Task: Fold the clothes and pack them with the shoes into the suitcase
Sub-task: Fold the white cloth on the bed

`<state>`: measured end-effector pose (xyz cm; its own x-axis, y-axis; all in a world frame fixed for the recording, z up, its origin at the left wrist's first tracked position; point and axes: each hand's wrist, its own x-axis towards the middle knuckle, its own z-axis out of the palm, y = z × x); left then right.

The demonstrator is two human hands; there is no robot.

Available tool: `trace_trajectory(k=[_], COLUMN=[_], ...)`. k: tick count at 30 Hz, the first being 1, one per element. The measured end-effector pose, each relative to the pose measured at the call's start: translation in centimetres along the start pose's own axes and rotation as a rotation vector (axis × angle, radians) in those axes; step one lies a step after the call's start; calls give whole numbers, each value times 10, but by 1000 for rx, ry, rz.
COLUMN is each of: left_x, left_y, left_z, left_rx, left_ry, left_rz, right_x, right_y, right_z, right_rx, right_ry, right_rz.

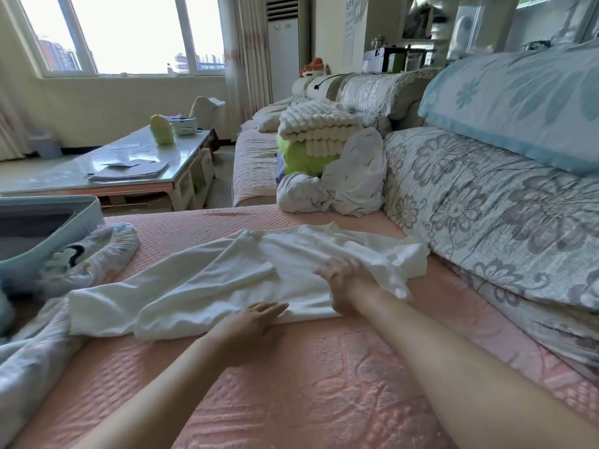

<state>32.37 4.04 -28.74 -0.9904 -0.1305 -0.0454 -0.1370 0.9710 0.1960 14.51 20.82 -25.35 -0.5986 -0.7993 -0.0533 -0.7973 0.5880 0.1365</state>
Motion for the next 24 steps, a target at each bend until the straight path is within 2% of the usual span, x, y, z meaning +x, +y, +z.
trace_trajectory(k=[3, 5, 7, 9, 14, 17, 21, 24], left_x=[-21, -32, -47, -60, -72, -72, -78, -79], left_y=[-32, -58, -77, -94, -115, -118, -124, -131], left_z=[-1, -3, -12, -15, -22, -24, -38, -39], left_rx=[69, 103, 30, 12, 19, -183, -367, -295], left_ry=[251, 394, 430, 383, 401, 402, 566, 366], left_rz=[-106, -294, -590, -777, -804, -745, -612, -660], right_x=[11, 13, 13, 13, 7, 5, 9, 3], right_y=[-51, -81, -105, -121, -133, -132, -123, -122], right_z=[-5, -4, 1, 6, 9, 12, 15, 8], right_rx=[85, 104, 87, 88, 119, 69, -43, -120], right_ry=[-121, -153, -156, -163, -53, 1, 54, 101], right_rz=[-159, -219, -243, -227, -253, -302, -379, -443])
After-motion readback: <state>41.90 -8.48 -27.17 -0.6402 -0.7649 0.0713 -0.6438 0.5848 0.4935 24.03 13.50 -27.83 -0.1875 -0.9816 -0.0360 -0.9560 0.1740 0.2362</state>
